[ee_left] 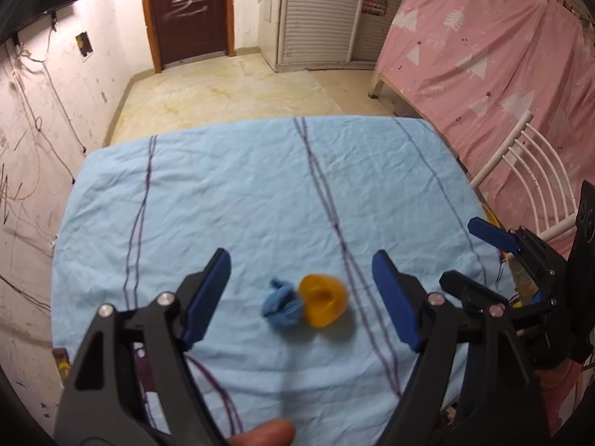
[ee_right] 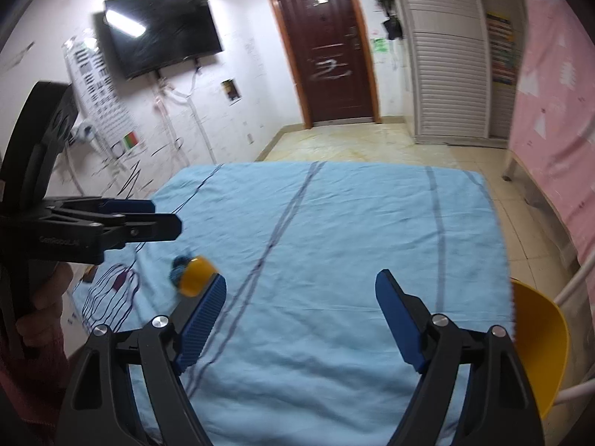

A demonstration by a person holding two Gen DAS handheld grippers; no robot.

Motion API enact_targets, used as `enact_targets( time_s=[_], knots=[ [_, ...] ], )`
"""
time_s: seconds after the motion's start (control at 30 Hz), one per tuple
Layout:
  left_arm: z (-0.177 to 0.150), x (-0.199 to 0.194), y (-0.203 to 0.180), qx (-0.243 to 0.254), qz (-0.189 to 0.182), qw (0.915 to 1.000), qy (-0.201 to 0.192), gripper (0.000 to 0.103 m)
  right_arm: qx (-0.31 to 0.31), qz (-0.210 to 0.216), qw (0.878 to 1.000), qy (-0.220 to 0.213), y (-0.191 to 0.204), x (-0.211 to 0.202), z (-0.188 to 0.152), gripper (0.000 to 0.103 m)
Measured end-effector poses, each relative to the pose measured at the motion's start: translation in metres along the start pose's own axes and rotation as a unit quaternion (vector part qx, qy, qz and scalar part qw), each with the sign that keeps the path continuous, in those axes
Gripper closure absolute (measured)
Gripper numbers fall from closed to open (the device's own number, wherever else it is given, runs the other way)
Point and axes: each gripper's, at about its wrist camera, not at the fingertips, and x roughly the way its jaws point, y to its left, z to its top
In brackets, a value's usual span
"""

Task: Collect trash
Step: 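Move both tools back over the bed toward the yellow cup and blue cloth, then grasp the blue cloth with the left tool while the right tool grasps the yellow cup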

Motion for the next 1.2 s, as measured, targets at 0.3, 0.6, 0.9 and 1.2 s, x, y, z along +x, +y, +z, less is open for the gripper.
enact_targets(
  time_s=[0.3,0.6,0.9,1.2],
  knots=[
    [-0.017,0.011,0.023,-0.023,0.004,0.9994,0.026,0.029,-0.045,0.023,0.998,0.028,0.037,0.02,0.0,0.027],
    [-0.025,0.036,0.034,-0.051,-0.031,0.9958,0.07,0.047,-0.088,0.052,0.993,0.056,0.07,0.038,-0.005,0.026],
    [-0.025,0.049,0.032,-0.051,-0.057,0.9937,0.082,0.074,-0.096,0.057,0.991,0.073,0.081,0.059,0.0,0.026],
    [-0.021,0.046,0.049,-0.058,-0.047,0.9946,0.072,0.075,-0.091,0.055,0.991,0.088,0.079,0.082,0.011,0.026]
  ],
)
